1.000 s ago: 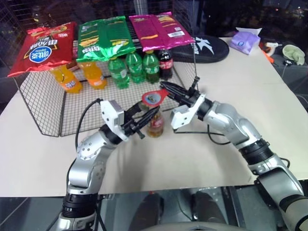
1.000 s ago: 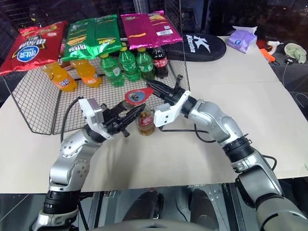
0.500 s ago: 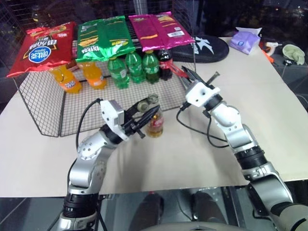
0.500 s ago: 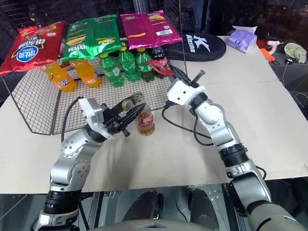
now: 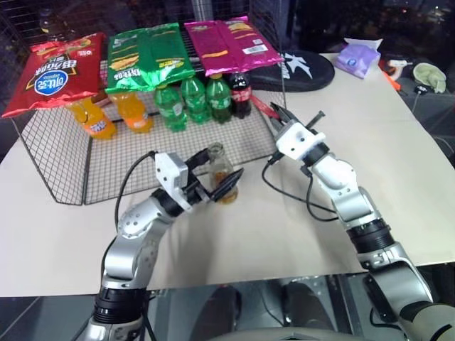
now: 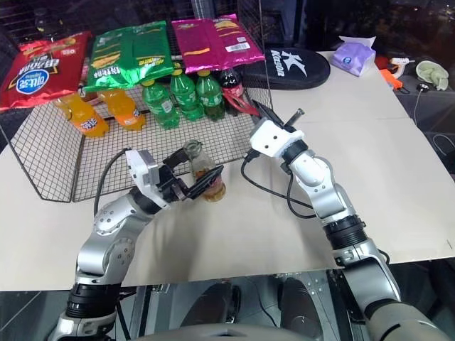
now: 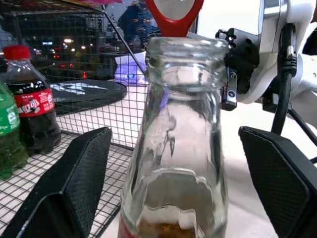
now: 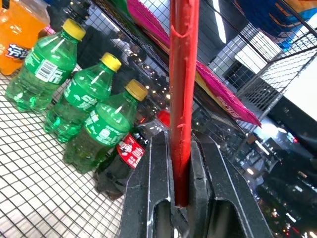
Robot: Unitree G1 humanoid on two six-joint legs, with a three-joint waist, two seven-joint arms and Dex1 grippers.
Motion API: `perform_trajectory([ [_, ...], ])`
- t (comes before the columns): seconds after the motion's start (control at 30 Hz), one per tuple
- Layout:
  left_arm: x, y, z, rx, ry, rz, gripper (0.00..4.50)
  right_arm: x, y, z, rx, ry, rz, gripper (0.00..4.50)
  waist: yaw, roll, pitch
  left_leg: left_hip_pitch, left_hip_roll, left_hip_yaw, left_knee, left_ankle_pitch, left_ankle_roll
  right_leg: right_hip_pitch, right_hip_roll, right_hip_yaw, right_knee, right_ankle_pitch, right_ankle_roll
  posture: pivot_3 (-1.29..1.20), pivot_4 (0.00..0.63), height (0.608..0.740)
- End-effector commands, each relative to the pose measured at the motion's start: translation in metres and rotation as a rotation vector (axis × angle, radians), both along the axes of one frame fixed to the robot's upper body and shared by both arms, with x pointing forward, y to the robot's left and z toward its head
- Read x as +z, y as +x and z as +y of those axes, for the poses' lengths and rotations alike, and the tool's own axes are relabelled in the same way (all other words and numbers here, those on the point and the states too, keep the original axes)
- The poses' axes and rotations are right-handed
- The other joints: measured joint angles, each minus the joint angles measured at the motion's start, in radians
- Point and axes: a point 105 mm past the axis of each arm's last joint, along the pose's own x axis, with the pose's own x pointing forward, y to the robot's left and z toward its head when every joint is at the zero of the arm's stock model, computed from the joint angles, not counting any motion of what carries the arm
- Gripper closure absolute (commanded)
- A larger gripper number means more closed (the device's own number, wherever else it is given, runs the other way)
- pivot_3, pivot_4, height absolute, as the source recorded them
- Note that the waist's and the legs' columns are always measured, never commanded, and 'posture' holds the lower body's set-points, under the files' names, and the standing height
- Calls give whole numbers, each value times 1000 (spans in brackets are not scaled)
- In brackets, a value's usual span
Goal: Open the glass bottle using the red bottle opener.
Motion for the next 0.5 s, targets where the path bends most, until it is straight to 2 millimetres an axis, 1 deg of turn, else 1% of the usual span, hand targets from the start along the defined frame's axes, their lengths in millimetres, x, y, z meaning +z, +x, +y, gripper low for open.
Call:
perform_trajectory([
  [0.03,13,-8,1,-15,0,-45,275,14,-6,-9,10,85,-2,4500,-1,0,0,0,0,0,0,0,0,0,0,0,0,0,0,0,150,740],
  [0.13,15,-14,6,-19,5,-42,275,2,-9,-21,52,123,135,4500,-1,0,0,0,0,0,-1,0,0,0,0,0,0,0,0,0,150,740],
  [0.2,14,-19,13,-11,19,-30,275,-10,-13,-30,84,149,271,4500,0,0,0,0,1,0,-1,0,0,0,0,0,-1,0,0,0,150,740],
  [0.27,12,-25,19,-2,38,-15,275,-27,-20,-36,128,185,467,4500,0,0,0,0,1,0,-1,0,0,0,-1,0,-1,0,0,0,150,740],
  [0.33,7,-32,28,12,57,7,275,-47,-33,-40,183,191,713,4500,1,1,0,0,1,0,-3,0,0,0,-1,0,-2,0,0,0,150,740],
  [0.4,4,-37,34,23,66,26,275,-58,-46,-41,216,188,882,4500,1,2,1,0,1,0,-3,0,0,0,-2,1,-2,0,0,0,150,740],
  [0.43,2,-41,37,28,75,37,275,-66,-52,-42,227,202,996,4500,1,2,1,0,2,0,-4,0,0,0,-3,1,-2,0,0,0,150,740],
  [0.5,-8,-49,46,53,99,75,275,-81,-70,-36,297,267,1248,4500,0,2,1,0,3,0,-4,0,0,0,-3,1,-2,0,0,0,150,740],
])
